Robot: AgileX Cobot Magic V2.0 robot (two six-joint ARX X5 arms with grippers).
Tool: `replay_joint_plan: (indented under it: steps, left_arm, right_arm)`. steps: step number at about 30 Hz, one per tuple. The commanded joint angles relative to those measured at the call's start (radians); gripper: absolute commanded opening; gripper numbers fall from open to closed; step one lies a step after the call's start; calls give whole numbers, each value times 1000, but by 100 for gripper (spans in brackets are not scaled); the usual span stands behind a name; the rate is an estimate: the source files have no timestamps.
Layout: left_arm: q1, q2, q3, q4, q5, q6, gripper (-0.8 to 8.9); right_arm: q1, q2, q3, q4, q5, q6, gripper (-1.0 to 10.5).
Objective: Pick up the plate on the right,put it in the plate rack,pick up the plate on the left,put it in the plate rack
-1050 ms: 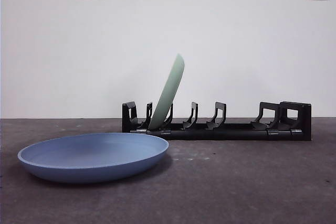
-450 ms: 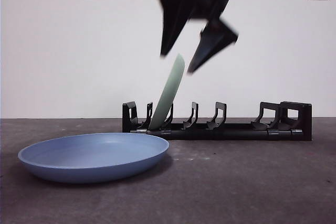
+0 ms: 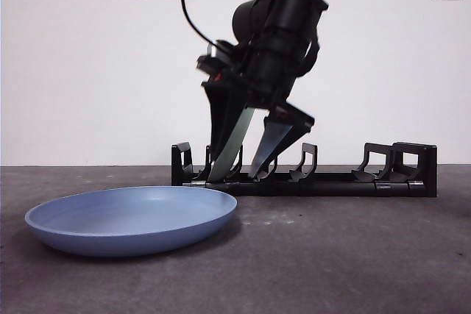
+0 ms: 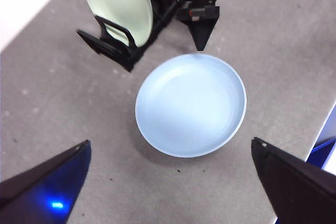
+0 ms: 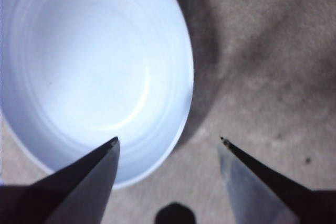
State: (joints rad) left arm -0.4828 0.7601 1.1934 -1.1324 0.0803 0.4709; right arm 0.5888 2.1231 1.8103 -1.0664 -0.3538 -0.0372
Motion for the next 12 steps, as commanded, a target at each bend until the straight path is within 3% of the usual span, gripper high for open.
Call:
replay_joint_plan:
  steps: [1, 12]
  left_arm:
    - [-4, 11, 0, 5, -2, 9, 626]
    - [-31, 43, 0, 4, 2, 8, 626]
  right_arm:
    - [10, 28, -9, 23, 4, 12, 315]
    - [28, 95, -9, 79, 21, 13, 311]
